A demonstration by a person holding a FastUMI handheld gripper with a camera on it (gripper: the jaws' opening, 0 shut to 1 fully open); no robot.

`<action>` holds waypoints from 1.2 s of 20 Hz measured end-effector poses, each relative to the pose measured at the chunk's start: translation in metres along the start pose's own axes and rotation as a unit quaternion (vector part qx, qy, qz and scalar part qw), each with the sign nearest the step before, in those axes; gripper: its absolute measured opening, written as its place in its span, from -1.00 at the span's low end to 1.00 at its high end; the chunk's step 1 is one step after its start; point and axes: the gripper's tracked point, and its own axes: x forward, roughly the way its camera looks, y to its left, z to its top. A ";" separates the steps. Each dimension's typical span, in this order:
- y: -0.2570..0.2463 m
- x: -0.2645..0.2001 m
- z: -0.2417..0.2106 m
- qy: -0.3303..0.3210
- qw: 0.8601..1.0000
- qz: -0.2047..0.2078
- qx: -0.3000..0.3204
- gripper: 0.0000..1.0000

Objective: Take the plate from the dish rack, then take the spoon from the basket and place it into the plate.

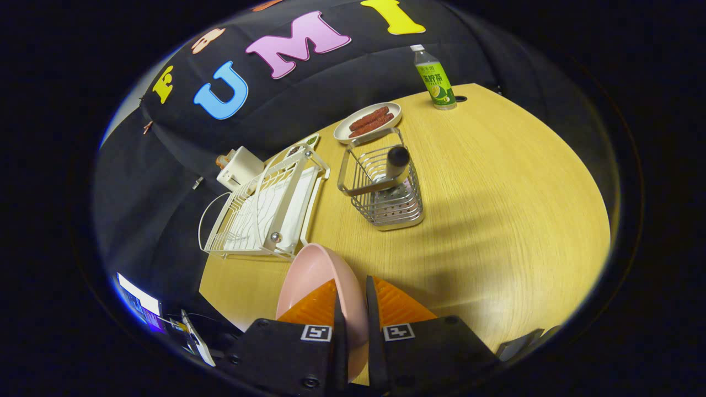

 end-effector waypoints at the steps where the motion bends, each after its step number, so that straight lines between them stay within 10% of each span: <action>1: 0.001 0.006 -0.002 0.006 1.000 0.007 0.005 -0.60; 6: -0.004 0.005 -0.002 0.002 1.000 0.008 -0.011 -0.57; 13: -0.023 -0.028 0.040 -0.080 0.993 -0.011 -0.090 0.94; 24: -0.023 -0.033 0.126 -0.246 0.937 -0.027 -0.248 0.96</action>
